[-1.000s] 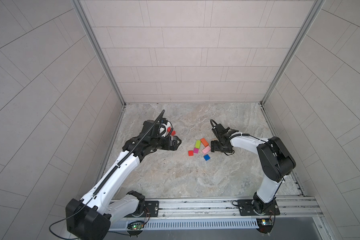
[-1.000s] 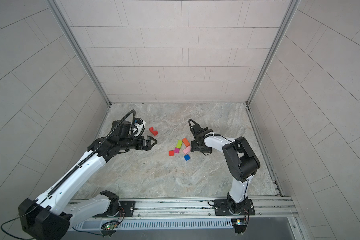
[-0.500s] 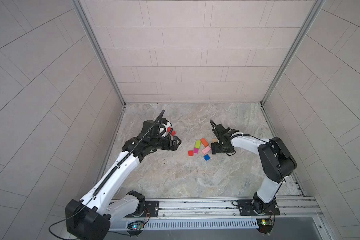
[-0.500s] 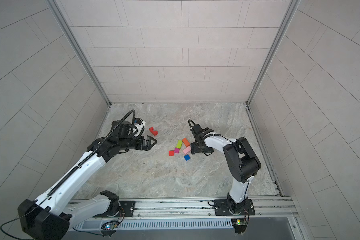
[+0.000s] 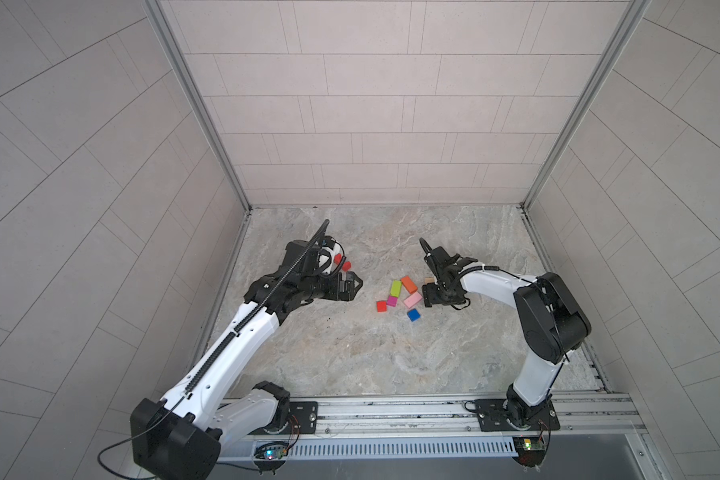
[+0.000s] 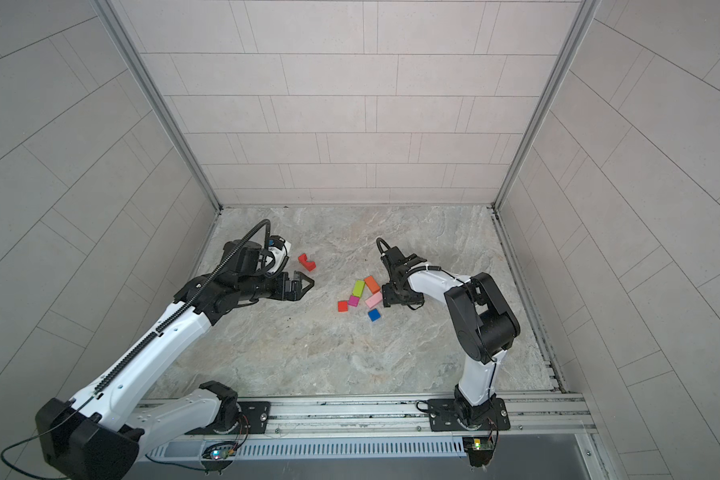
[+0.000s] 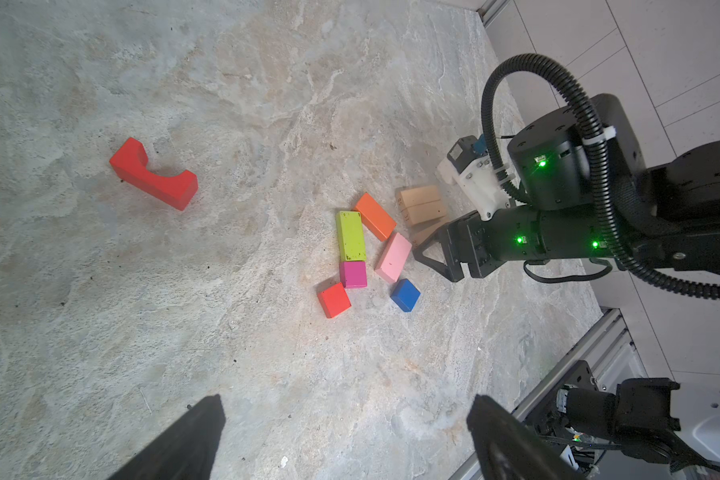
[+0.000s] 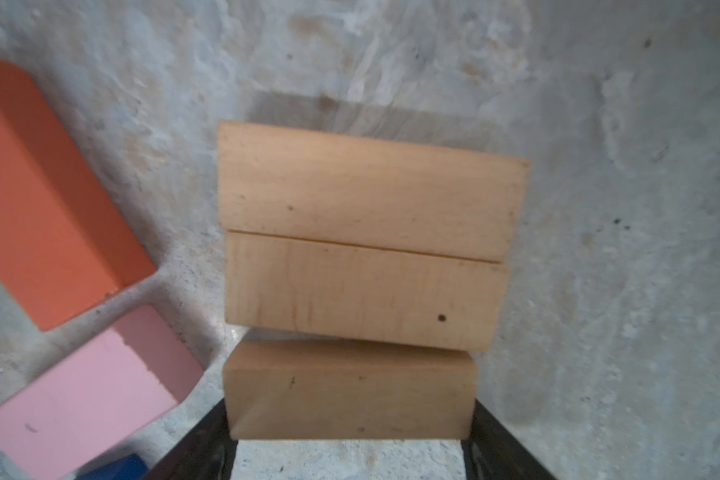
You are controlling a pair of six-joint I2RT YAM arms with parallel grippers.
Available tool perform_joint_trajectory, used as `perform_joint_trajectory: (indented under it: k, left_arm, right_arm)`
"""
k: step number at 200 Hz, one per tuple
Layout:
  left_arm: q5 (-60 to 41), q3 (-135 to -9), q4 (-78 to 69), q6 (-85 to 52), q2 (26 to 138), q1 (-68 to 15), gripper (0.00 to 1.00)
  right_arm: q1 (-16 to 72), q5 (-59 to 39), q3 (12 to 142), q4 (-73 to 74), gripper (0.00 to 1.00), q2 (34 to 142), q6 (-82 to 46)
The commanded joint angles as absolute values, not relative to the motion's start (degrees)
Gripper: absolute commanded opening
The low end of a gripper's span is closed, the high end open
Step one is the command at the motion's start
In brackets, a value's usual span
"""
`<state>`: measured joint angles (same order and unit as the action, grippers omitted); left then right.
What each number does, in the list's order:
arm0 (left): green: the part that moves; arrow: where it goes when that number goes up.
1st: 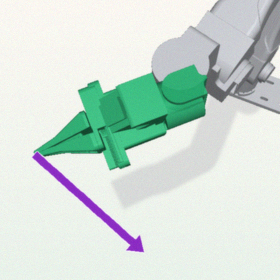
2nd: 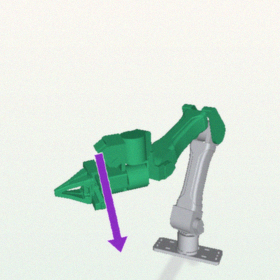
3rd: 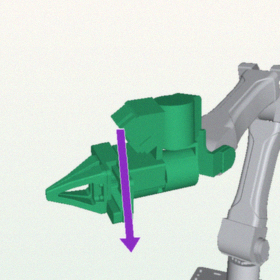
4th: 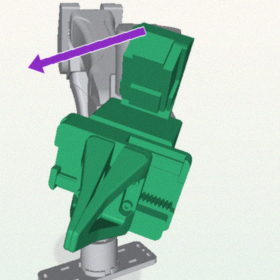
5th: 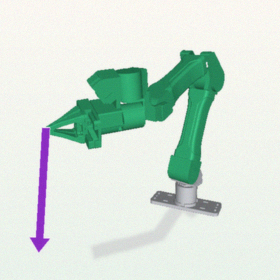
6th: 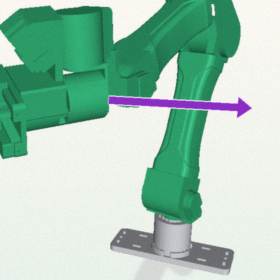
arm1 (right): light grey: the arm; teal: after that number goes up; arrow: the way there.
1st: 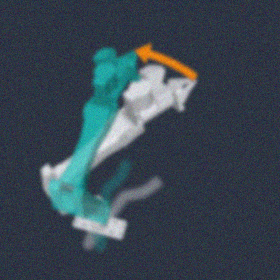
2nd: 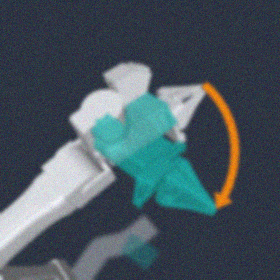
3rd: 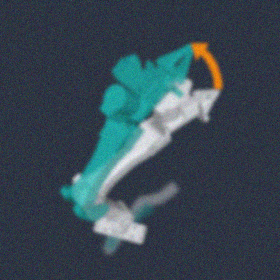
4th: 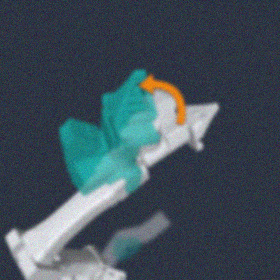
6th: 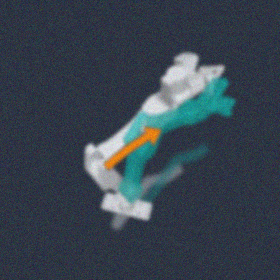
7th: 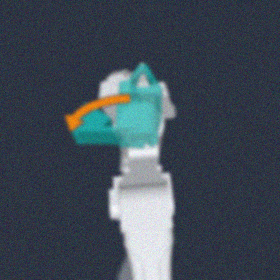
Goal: Build the wood block tower
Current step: 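Hold the three planks pressed together side by side with the right gripper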
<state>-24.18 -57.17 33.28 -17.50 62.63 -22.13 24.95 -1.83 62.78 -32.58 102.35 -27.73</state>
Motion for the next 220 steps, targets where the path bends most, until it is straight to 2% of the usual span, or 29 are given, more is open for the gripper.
perform_joint_trajectory:
  k: [1, 123, 220]
  left_arm:
    - [-24.1, -56.6, 33.0, -16.6, 61.6, -21.7, 0.98]
    - [-24.6, -56.5, 32.8, -16.5, 61.4, -21.7, 0.98]
    - [-24.7, -56.6, 32.7, -16.5, 61.4, -21.7, 0.98]
  right_arm:
    - [24.7, -0.5, 63.5, -33.2, 0.79, 104.0, -29.9]
    - [24.3, 2.4, 63.2, -33.1, 0.69, 103.2, -35.4]
    - [24.2, 0.3, 63.5, -32.3, 0.69, 103.7, -37.1]
